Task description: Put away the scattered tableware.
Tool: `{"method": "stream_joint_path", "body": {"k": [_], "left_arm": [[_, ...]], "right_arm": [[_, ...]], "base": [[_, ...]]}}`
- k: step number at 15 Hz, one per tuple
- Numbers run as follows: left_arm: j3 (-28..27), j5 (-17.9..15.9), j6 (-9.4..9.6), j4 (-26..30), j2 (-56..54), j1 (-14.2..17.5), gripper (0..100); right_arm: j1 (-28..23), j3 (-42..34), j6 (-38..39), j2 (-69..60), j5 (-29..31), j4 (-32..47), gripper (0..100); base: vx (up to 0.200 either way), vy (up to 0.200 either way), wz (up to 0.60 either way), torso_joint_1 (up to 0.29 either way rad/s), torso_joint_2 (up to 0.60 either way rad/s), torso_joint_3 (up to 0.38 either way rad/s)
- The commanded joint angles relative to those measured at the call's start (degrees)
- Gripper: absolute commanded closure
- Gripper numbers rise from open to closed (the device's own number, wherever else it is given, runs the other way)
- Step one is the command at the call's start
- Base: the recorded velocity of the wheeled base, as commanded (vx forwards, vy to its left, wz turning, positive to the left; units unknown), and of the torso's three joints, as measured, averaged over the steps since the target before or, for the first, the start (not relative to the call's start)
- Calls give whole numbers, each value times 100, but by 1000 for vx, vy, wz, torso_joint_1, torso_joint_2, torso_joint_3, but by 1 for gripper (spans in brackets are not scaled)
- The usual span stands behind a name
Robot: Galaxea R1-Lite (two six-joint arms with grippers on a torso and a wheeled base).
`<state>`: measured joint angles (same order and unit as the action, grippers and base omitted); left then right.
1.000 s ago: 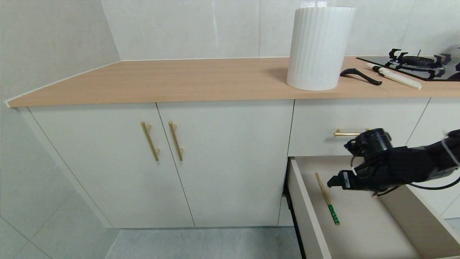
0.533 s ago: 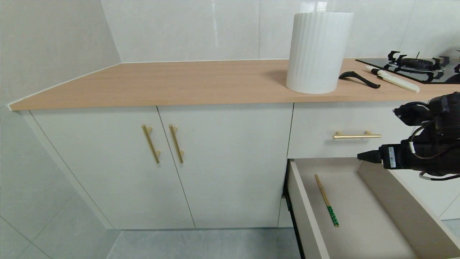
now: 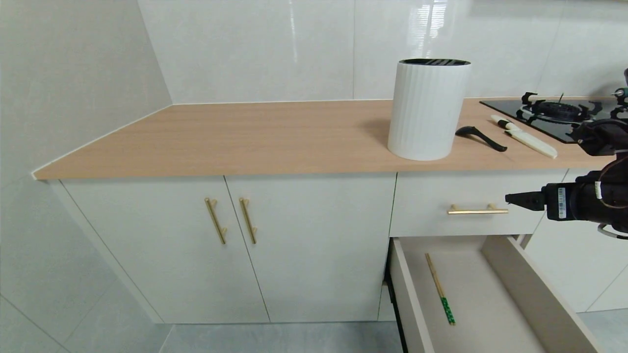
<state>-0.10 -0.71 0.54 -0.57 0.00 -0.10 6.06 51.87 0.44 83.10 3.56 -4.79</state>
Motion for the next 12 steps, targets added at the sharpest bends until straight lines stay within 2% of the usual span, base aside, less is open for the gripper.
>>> {"method": "stream_joint_path", "body": {"k": [1,4,7,10,12], "left_arm": [[1,0,-1,-4,0,1,0],[1,0,-1,-4,0,1,0],[1,0,-1,-4,0,1,0],[1,0,-1,-4,0,1,0],[1,0,-1,-4,0,1,0]], "right_arm": [[-140,16,-35,171,-48,-154,0],[-421,16,-211,233,-453,-294,0],[-1072,209,-545,628,-1411,-883,0],[-1089,1220,-747,1621,-1490,-962,0],[-1098,1844,-756,2140,-1780,-936,0]], "base": [[0,0,0,139,-476,-339],[0,0,0,144,-432,-307],[0,0,0,46,-139,-87],[0,0,0,0,0,0],[0,0,0,0,0,0]]}}
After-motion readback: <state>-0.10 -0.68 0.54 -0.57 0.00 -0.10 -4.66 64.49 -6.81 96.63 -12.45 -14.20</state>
